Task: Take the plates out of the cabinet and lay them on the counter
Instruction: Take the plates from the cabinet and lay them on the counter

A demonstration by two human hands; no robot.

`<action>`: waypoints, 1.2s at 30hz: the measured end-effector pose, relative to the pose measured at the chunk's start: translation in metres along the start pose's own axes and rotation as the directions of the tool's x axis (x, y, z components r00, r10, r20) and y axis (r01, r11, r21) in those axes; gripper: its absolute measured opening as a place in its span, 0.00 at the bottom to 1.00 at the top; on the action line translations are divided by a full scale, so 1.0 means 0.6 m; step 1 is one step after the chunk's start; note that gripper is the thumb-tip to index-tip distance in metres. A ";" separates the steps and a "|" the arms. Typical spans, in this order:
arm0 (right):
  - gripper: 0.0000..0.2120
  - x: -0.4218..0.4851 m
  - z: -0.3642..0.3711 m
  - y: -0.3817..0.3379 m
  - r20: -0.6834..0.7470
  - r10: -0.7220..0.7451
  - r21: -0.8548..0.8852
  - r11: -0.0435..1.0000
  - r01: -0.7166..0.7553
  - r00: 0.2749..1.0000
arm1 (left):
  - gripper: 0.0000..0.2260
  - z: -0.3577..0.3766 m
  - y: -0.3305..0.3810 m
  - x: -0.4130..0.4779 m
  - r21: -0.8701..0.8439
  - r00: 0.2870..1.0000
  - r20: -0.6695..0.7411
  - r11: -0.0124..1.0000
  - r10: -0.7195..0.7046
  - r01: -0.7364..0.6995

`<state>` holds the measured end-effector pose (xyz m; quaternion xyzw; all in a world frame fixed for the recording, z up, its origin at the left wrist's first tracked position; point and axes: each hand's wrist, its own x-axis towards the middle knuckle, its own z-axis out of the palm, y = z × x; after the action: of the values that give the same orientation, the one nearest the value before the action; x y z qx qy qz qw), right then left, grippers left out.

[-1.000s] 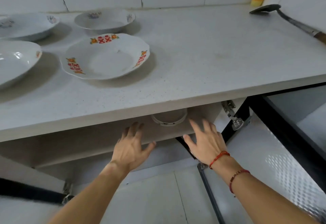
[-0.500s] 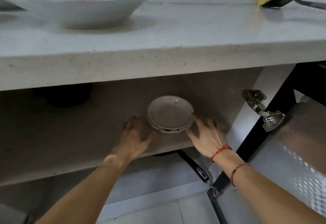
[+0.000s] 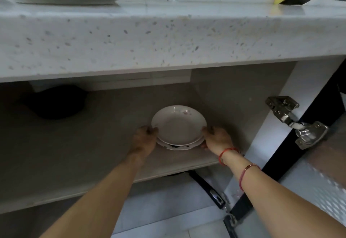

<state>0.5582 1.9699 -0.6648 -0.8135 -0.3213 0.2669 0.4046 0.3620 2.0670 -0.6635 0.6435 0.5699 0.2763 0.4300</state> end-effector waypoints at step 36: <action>0.03 -0.083 -0.048 -0.040 0.182 0.166 0.428 0.874 -0.230 0.969 | 0.06 -0.041 0.018 -0.073 -0.520 0.965 0.173 0.814 -0.197 0.260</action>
<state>0.5384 1.9303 -0.6210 -0.7071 -0.1939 0.4294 0.5273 0.3377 2.0304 -0.6361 0.4380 0.5175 0.3351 0.6543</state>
